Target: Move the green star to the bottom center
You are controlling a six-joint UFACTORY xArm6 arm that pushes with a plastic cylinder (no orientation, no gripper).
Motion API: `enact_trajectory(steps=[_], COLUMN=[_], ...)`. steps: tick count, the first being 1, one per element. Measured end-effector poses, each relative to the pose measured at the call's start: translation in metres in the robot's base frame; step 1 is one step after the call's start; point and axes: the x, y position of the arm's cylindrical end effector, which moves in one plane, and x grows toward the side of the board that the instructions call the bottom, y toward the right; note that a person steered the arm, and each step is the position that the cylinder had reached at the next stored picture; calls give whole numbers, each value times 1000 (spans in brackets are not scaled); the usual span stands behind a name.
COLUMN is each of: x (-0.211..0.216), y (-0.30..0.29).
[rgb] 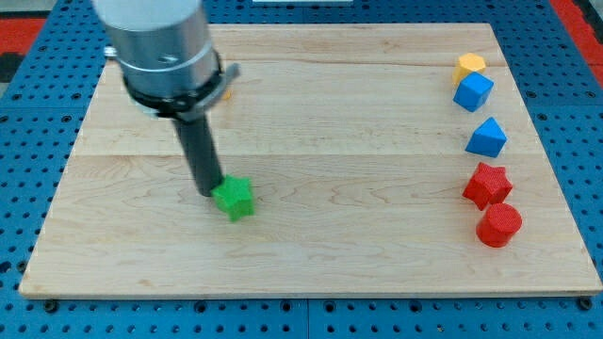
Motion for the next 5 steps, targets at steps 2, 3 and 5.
enact_trajectory(steps=[2,3,5], x=[16,16,5], y=[103,141,152])
